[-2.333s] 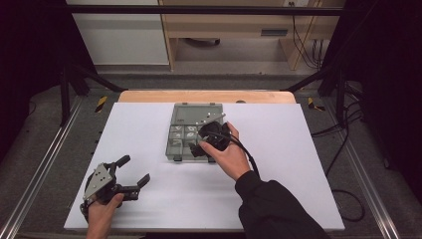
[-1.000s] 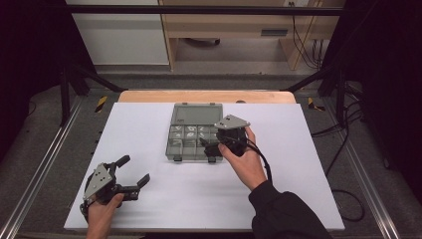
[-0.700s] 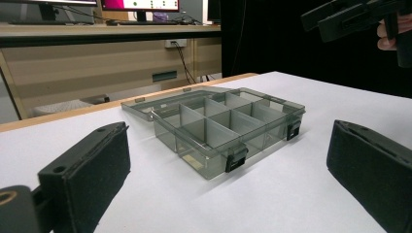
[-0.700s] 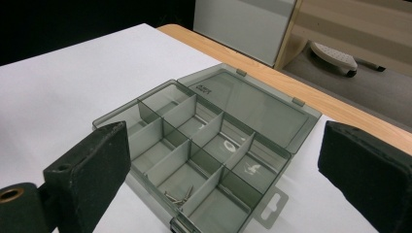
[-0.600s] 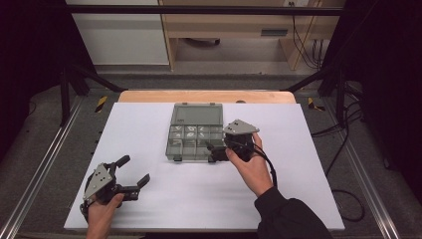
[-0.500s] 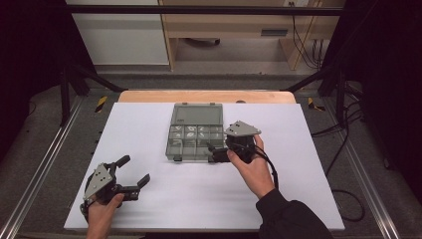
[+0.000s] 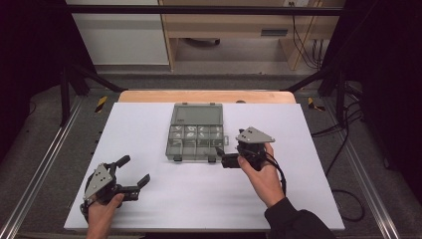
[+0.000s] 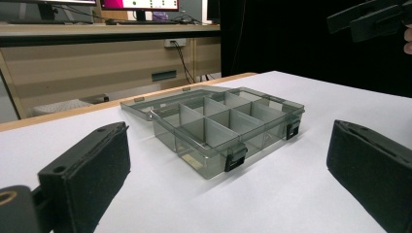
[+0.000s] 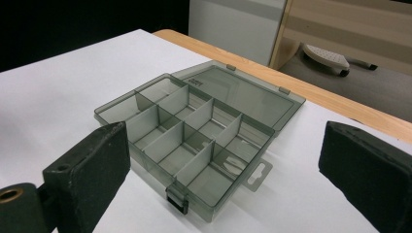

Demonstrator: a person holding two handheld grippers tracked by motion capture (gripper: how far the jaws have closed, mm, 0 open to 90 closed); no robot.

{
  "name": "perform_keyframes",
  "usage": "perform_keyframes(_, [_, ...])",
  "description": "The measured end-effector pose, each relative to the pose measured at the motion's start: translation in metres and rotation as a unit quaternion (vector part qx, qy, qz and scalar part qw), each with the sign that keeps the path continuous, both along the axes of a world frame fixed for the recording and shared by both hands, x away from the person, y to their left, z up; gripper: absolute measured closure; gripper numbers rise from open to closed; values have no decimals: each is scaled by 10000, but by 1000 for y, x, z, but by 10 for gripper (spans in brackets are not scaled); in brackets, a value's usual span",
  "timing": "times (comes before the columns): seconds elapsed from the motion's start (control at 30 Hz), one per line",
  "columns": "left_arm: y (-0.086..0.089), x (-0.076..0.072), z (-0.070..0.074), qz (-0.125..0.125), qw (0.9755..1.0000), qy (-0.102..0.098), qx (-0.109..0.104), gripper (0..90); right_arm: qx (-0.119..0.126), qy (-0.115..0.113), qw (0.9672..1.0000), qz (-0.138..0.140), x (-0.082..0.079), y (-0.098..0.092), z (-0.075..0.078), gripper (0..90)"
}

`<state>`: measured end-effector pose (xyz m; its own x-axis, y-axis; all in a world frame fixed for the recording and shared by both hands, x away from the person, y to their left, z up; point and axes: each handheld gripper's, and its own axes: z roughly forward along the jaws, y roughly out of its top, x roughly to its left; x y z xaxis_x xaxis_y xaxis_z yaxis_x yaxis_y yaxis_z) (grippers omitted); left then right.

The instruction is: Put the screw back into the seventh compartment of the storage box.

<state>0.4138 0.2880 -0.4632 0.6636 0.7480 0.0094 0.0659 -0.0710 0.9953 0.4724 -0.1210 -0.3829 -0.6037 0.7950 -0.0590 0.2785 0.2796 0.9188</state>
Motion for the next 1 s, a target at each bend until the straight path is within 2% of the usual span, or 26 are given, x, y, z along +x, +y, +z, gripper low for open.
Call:
perform_keyframes(0.53, [0,0,0,2,10000,-15,24,18,169,-89,9996,-228,-19,-28,-2,45])
perform_keyframes(0.87, [0,-1,0,8,10000,-16,26,18,177,-154,9992,-321,-27,-44,-5,46])
perform_keyframes(1.0, [0,-1,0,6,10000,-19,31,18,274,-148,9988,-379,-29,-52,-7,39])
